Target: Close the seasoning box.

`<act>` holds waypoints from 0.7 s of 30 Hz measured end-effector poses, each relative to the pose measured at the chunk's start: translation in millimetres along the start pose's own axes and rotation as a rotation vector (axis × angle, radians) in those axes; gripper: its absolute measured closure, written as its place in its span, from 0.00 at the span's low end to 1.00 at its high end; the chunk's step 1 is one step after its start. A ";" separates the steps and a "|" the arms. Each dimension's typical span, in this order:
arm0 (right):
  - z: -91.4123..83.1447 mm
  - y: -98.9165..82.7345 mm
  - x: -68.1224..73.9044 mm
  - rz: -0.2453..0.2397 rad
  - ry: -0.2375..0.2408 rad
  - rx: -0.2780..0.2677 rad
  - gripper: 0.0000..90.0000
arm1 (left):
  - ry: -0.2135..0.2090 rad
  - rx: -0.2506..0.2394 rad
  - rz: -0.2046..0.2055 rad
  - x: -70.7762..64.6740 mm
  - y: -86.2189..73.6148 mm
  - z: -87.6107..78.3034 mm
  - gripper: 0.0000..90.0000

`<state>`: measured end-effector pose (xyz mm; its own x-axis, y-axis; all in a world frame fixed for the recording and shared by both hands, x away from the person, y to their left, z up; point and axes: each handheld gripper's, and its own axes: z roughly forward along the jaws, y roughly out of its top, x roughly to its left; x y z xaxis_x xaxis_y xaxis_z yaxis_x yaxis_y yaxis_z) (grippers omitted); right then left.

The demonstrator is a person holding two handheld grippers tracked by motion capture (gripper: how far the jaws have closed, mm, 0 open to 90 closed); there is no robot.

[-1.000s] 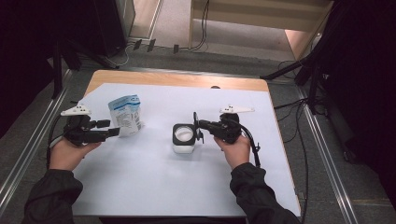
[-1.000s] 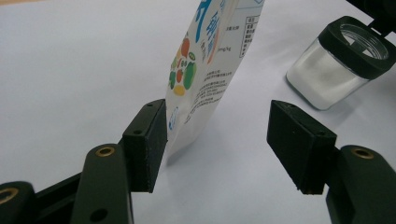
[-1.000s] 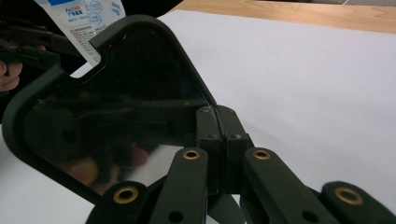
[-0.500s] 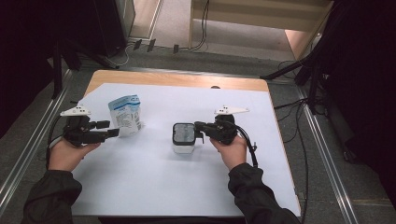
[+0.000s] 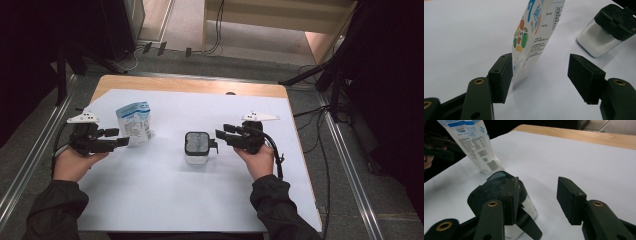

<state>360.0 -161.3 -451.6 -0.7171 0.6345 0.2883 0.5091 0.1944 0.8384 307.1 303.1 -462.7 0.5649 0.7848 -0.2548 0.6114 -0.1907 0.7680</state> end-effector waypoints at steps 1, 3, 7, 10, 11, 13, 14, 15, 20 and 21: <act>-1.2 -0.4 -1.3 0.001 -0.006 -0.005 0.58 | 0.003 0.000 0.001 0.3 0.2 0.7 0.42; -4.9 -1.9 -4.6 0.003 -0.019 -0.005 0.57 | -0.001 0.004 0.006 1.0 1.2 1.4 0.42; -14.5 -5.8 -12.0 0.015 -0.058 -0.014 0.56 | 0.004 0.006 0.003 1.7 2.4 2.8 0.41; -22.3 -7.8 -17.0 0.017 -0.084 -0.024 0.55 | -0.003 0.004 0.002 3.4 2.6 3.9 0.41; -24.7 -8.8 -18.6 0.017 -0.089 -0.030 0.55 | -0.001 0.006 0.004 3.8 2.8 4.4 0.41; -28.0 -10.4 -21.8 0.025 -0.099 -0.034 0.54 | 0.000 0.000 0.003 4.1 2.5 6.1 0.41; -29.4 -11.3 -23.3 0.028 -0.105 -0.034 0.54 | -0.002 0.001 0.004 4.5 2.7 6.5 0.41; -30.4 -12.1 -24.7 0.030 -0.109 -0.033 0.54 | 0.000 0.000 0.010 5.0 2.9 7.1 0.41; -33.4 -16.5 -31.0 0.037 -0.131 -0.021 0.54 | 0.030 0.006 -0.003 4.7 3.7 11.3 0.42; -33.9 -17.2 -31.5 0.040 -0.132 -0.019 0.53 | 0.025 0.007 -0.004 4.7 4.2 12.2 0.42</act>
<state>357.7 -210.0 -459.4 -0.6272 0.7344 0.2596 0.5261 0.1537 0.8364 319.1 298.7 -467.8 0.5481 0.8003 -0.2432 0.6175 -0.1911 0.7630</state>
